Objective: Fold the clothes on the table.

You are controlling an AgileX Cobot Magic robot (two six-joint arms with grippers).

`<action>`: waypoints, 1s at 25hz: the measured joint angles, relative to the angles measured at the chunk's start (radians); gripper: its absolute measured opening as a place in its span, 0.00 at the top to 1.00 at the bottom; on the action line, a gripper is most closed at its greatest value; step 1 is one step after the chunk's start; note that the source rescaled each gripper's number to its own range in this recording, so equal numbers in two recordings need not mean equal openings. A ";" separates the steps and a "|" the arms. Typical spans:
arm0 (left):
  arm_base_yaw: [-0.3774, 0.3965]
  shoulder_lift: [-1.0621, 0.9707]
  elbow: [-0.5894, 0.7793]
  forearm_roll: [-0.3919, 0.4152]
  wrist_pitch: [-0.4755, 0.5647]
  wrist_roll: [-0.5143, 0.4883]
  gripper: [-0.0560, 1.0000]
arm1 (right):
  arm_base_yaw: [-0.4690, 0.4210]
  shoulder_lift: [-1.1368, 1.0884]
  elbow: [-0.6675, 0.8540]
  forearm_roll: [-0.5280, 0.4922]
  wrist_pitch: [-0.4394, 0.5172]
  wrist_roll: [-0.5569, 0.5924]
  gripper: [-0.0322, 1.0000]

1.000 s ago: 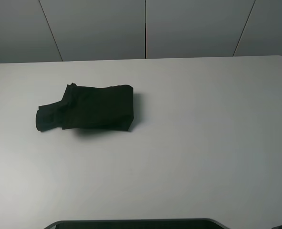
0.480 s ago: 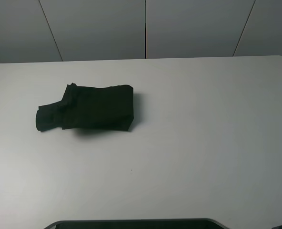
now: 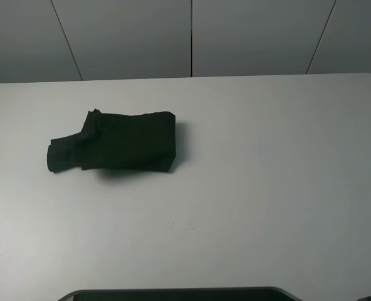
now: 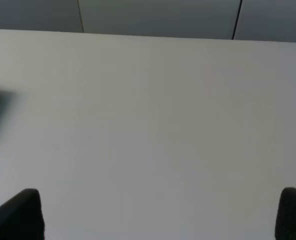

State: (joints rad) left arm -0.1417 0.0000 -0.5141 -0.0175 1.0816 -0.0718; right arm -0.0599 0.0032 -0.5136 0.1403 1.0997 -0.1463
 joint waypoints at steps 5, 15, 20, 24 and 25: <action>0.002 0.000 0.000 0.000 0.000 0.000 0.00 | 0.000 -0.002 0.000 0.000 0.000 0.000 0.00; 0.002 0.000 0.000 0.000 0.000 0.000 0.00 | 0.029 -0.004 0.000 0.000 0.000 0.000 0.00; 0.002 0.000 0.000 0.000 0.000 0.000 0.00 | 0.029 -0.004 0.000 0.000 0.000 0.000 0.00; 0.002 0.000 0.000 0.004 0.000 0.000 0.00 | 0.029 -0.004 0.000 0.000 0.000 -0.004 0.00; 0.002 0.000 0.000 0.008 0.000 0.000 0.00 | 0.029 -0.004 0.000 0.000 0.000 -0.004 0.00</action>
State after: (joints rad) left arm -0.1402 0.0000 -0.5141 -0.0096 1.0816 -0.0718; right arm -0.0312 -0.0008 -0.5136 0.1403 1.0997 -0.1501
